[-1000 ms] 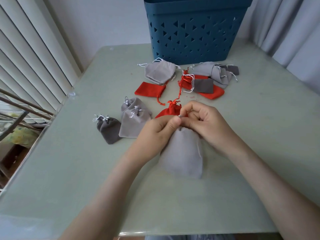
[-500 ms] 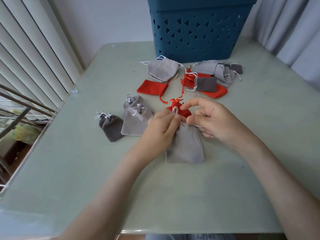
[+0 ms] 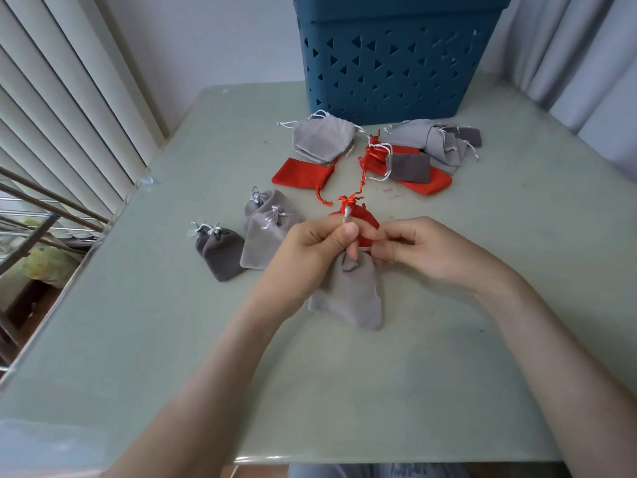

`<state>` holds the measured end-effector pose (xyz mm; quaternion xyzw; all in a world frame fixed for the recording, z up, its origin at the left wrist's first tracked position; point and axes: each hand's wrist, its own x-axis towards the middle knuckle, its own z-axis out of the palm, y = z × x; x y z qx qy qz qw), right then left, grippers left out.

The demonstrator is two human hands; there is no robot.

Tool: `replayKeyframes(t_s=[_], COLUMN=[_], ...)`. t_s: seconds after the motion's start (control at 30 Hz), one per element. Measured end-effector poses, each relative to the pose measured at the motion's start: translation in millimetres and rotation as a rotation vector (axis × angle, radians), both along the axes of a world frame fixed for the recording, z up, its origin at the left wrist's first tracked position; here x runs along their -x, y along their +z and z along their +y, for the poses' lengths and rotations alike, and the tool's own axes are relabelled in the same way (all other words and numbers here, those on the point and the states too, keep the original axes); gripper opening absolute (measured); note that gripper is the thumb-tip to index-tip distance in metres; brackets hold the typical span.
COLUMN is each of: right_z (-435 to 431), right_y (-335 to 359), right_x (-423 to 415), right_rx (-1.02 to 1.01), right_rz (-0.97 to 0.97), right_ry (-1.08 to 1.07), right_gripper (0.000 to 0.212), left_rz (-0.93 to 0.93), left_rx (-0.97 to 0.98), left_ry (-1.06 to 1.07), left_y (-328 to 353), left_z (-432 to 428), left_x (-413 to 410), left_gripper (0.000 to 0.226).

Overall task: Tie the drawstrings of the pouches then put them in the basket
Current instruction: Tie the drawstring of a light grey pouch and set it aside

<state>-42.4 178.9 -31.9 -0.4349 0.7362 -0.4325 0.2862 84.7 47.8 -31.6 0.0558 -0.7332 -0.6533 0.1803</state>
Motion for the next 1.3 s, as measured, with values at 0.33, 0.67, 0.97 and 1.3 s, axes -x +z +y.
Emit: replayKeyframes(t_s=[0.33,0.67,0.97,1.3], right_z=[-5,-14,-19,-24], right_y=[4,-3,-10,-10], right_x=[-7,-22,-23,-28], right_rx=[0.323,0.347,0.312,0.316], right_rz=[-0.638,-0.136,0.064,-0.044], right_ry=[-0.102,-0.023,-0.124,-0.323], right_gripper=[0.018,0.027,0.025,0.01], left_rz=[-0.139,-0.138,-0.111,-0.028], left_rx=[-0.025,0.124,0.403,0.432], left_ry=[0.18,0.14,0.119,0.349], left_y=[-9,-10,-11,-16], left_z=[-1,0,5,13], left_x=[7,7,3,10], left_gripper=[0.016,0.027,0.017,0.031])
